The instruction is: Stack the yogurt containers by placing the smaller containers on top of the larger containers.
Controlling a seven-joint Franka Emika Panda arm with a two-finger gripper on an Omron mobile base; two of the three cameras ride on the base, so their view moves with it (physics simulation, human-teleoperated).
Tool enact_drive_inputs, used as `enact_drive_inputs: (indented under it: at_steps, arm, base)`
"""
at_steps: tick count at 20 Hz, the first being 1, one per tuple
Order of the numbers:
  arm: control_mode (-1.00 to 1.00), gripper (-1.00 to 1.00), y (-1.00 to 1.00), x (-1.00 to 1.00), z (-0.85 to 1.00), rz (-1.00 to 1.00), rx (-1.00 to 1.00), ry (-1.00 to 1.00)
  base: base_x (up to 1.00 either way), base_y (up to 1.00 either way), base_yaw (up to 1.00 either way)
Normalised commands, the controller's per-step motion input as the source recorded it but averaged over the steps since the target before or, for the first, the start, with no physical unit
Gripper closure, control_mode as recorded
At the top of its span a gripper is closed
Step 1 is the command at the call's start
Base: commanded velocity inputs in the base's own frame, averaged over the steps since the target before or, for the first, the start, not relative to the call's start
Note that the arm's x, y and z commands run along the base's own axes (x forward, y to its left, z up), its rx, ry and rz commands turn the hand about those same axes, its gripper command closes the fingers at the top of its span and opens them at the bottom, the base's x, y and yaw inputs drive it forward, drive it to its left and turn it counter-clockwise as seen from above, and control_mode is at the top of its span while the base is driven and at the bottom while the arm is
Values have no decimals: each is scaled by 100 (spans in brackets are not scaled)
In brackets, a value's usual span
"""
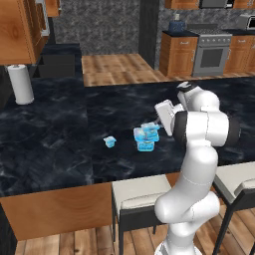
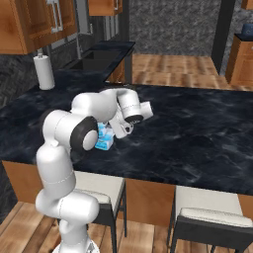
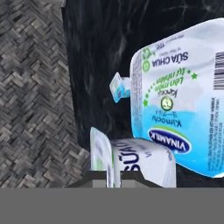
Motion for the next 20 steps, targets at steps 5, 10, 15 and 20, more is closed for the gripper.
enact_drive_inputs:
  at_steps: [5,10,15,20]
  arm:
    - [-100,100,0,11,-13,0,0,0]
    - [-100,100,0,15,-5,0,0,0]
    - [-100,100,0,21,0,0,0,0]
    - [-100,100,0,17,0,0,0,0]
  base:
    - [0,0,0]
    - [0,0,0]
    - [0,0,0]
    - [0,0,0]
